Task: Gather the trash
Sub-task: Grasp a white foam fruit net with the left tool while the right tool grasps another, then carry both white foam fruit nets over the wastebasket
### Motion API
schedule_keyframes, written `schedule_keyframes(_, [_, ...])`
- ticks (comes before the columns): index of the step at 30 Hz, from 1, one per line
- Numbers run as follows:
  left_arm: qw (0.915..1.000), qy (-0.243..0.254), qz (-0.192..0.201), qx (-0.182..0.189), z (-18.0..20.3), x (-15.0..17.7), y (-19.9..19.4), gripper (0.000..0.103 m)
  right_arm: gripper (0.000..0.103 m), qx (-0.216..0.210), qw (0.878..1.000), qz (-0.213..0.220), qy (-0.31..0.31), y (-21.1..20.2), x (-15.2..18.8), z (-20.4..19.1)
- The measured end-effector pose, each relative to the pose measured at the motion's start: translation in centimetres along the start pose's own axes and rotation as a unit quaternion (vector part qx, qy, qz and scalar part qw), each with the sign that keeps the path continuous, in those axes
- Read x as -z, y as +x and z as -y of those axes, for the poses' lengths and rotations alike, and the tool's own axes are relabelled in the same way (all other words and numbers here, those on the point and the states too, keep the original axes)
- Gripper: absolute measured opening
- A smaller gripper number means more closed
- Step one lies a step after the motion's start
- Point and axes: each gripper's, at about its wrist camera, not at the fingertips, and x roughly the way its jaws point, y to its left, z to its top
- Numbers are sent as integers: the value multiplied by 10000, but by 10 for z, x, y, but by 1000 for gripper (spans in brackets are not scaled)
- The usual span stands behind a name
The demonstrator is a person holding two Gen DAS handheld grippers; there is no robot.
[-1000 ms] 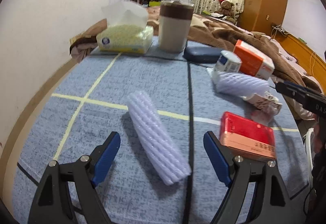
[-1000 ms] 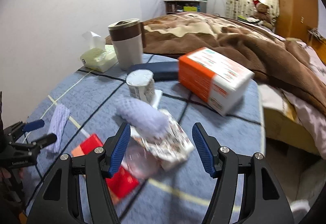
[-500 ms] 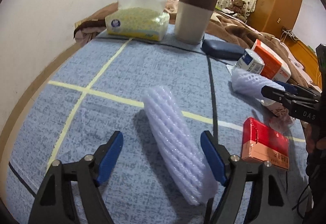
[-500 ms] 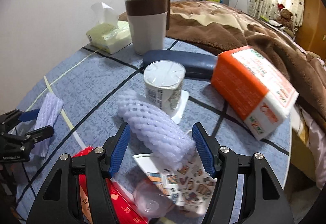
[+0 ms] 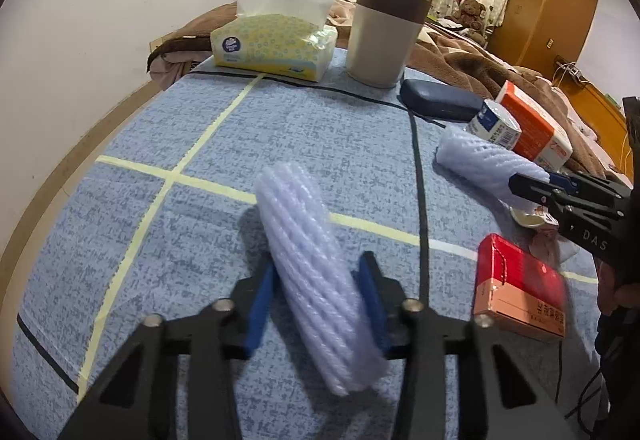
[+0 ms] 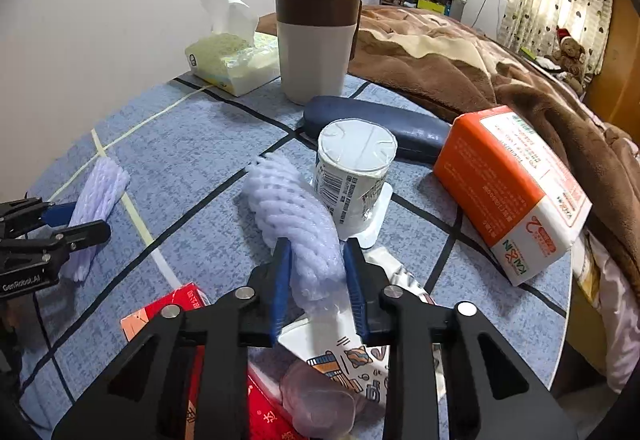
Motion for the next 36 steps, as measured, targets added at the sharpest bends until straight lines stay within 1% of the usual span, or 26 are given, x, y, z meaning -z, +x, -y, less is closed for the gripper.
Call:
schedule_keyframes(1, [10000, 15, 16, 0, 1, 1, -1, 38, 22, -68, 10000, 18, 1, -2, 1, 0])
schedule_keyframes(4, [10000, 13, 46, 63, 2, 3, -3, 37, 21, -223, 9996, 66, 127, -8, 5, 1])
schedule_keyframes(9, [9999, 65, 43, 140, 6, 8, -6, 34, 20, -625, 9963, 202, 554, -23, 20, 4])
schedule_keyframes(13, [9996, 150, 6, 258, 13, 14, -9, 33, 20, -813, 9928, 301, 832, -37, 33, 8])
schedule_keyframes(18, [9990, 297, 15, 340, 23, 21, -13, 33, 20, -776, 9895, 439, 1142, -57, 53, 16])
schedule_keyframes(22, [9984, 306, 47, 472, 29, 23, -18, 33, 20, -701, 9846, 678, 1452, -73, 65, 25])
schedule_keyframes(27, [9978, 355, 88, 560, 37, 27, -25, 33, 20, -555, 9791, 902, 1734, -85, 72, 32])
schedule_keyframes(31, [9971, 374, 151, 648, 43, 29, -33, 33, 20, -474, 9762, 995, 1868, -92, 78, 37])
schedule_keyframes(36, [9958, 455, 299, 743, 51, 31, -50, 33, 20, -312, 9705, 1247, 2040, -111, 89, 42])
